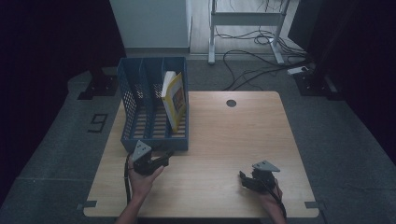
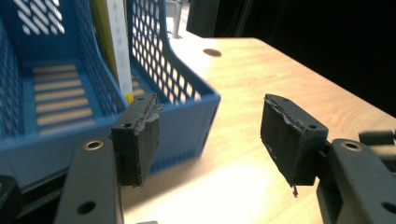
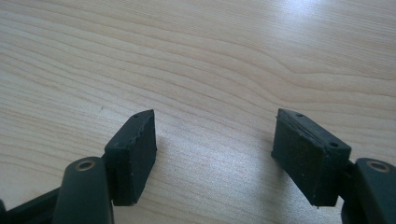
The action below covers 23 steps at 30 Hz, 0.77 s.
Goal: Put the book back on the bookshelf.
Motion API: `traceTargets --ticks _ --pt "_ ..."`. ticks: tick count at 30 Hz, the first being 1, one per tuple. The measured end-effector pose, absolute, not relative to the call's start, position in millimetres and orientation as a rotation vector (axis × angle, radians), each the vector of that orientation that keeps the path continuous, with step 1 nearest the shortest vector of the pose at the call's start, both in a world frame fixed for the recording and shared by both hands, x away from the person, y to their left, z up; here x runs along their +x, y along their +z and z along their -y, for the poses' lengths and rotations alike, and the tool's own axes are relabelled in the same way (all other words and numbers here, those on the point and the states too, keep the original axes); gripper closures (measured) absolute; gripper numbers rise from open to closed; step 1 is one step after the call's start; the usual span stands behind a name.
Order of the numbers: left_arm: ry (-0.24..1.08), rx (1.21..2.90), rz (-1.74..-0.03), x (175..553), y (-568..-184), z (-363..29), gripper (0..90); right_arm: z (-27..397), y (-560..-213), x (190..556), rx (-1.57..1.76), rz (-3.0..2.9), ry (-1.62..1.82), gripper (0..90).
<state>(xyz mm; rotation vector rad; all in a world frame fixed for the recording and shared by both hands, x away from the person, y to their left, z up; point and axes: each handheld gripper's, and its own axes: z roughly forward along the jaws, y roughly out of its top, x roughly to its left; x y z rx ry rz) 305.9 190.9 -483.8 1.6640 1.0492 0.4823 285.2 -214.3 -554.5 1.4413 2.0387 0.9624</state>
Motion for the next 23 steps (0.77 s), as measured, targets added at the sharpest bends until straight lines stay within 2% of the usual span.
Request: traceTargets --ticks 23 --pt "0.428 1.725 -1.076 296.5 -514.7 -187.5 37.3 214.1 -554.5 285.9 1.439 -2.040 0.956 28.0"
